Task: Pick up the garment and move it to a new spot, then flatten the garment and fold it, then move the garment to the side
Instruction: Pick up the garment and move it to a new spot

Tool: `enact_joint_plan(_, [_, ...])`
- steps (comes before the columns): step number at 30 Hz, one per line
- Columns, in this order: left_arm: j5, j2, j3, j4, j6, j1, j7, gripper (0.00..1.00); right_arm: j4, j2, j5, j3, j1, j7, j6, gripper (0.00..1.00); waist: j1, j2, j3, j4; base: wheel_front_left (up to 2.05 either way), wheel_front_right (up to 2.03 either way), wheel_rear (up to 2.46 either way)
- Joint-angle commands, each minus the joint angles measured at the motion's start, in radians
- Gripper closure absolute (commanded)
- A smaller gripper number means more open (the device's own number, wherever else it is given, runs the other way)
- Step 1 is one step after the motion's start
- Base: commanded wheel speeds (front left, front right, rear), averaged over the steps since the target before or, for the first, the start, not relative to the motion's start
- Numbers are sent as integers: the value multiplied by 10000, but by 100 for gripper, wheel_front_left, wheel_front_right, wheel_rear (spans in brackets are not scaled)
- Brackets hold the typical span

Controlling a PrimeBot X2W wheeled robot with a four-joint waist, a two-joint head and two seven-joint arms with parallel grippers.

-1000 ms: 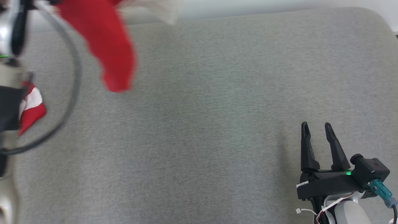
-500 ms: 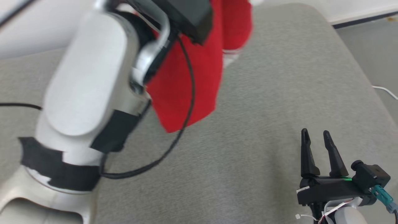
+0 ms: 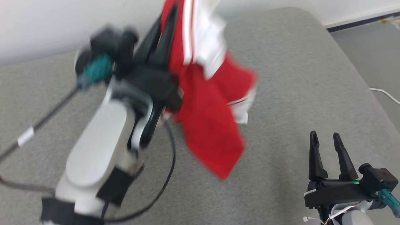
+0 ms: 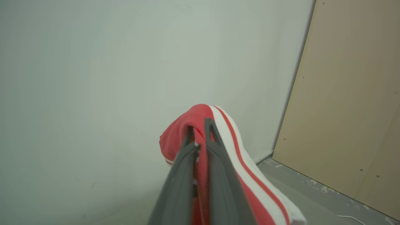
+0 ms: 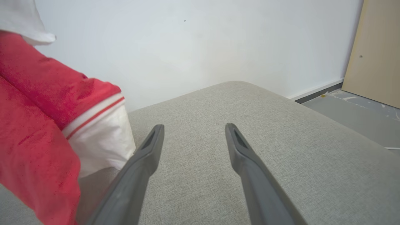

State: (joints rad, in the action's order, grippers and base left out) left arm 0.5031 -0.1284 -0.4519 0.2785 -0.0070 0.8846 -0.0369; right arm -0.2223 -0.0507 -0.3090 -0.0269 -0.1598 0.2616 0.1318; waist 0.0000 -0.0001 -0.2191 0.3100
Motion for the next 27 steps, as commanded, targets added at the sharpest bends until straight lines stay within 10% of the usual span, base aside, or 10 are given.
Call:
enact_joint_plan(1, [111, -23, 24, 0, 54, -264, -98, 100, 11, 5, 74, -12, 8, 50, -21, 0, 0, 1, -152, -344, 0, 0, 0])
enact_joint_plan(18, [1120, -1323, 1211, -7, 612, -5789, -1810, 100, -133, 2, 837, 24, 42, 51, -21, 0, 0, 1, 93, -1808, 0, 0, 0])
enact_joint_plan(19, [1148, -1343, 1223, 31, 564, -5930, -1843, 86, -137, 2, 864, 22, 62, 51, -21, 0, 0, 1, 144, -1870, 0, 0, 0])
enact_joint_plan(20, [1139, -1359, 1204, 60, 519, -6054, -1891, 19, -150, 4, 901, 35, 89, 51, -21, 0, 0, 1, 204, -1927, 0, 0, 0])
enact_joint_plan(21, [1125, -1366, 1199, 76, 526, -6161, -1935, 0, -156, 4, 934, 58, 115, 51, -21, 0, 0, 1, 264, -1981, 0, 0, 0])
enact_joint_plan(27, [795, -1437, 1405, -189, 583, -6460, -2204, 0, -127, 3, 1074, -6, 310, 51, -21, 0, 0, 1, 724, -2336, 0, 0, 0])
